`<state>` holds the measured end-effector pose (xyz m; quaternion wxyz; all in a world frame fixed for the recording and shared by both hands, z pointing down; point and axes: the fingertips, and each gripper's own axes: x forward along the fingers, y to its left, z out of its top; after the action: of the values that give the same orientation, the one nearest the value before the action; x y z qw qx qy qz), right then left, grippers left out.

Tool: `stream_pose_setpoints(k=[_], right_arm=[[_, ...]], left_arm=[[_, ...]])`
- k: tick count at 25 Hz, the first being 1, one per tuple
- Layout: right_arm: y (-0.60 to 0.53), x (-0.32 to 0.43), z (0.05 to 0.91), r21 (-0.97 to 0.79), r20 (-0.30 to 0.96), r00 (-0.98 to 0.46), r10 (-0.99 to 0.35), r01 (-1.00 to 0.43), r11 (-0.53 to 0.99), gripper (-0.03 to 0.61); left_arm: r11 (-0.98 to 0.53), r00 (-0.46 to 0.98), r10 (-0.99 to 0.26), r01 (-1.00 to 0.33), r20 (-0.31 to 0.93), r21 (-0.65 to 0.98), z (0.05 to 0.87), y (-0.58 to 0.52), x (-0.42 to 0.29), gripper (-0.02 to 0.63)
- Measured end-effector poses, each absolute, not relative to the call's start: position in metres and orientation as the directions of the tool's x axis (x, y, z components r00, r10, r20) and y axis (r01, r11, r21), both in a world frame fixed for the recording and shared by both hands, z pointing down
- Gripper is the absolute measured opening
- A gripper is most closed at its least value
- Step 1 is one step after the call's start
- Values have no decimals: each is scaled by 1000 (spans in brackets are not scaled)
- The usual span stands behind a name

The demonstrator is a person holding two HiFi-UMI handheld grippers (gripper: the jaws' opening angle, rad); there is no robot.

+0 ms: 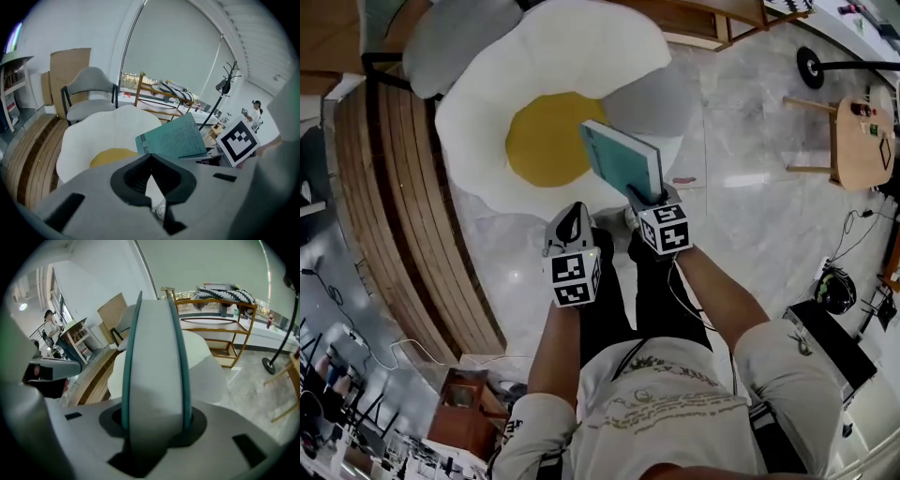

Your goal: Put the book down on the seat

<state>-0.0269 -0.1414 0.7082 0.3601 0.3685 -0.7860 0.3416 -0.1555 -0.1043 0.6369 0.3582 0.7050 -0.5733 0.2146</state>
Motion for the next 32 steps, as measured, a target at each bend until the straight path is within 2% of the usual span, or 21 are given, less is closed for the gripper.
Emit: stream_pose_setpoints(k=[6, 15, 25, 29, 32], right_arm=[[-139, -21, 779, -293, 842, -456, -288, -834, 467, 169], [-157, -38, 858, -415, 811, -549, -204, -784, 460, 167], [-185, -42, 904, -456, 808, -581, -98, -723, 519, 167], [-196, -41, 911, -452, 821, -562, -102, -747, 488, 167], [-198, -29, 922, -375, 866, -489, -110, -778, 504, 167]], left_arm=[[-109, 287, -620, -953, 730, 282, 698, -106, -147, 14], [-144, 324, -603, -943, 729, 300, 757, -109, -147, 14], [-93, 356, -512, -928, 782, 361, 799, -67, -158, 14], [-108, 370, -505, -924, 780, 368, 802, -69, -162, 14], [-120, 377, -513, -921, 771, 370, 801, -76, -161, 14]])
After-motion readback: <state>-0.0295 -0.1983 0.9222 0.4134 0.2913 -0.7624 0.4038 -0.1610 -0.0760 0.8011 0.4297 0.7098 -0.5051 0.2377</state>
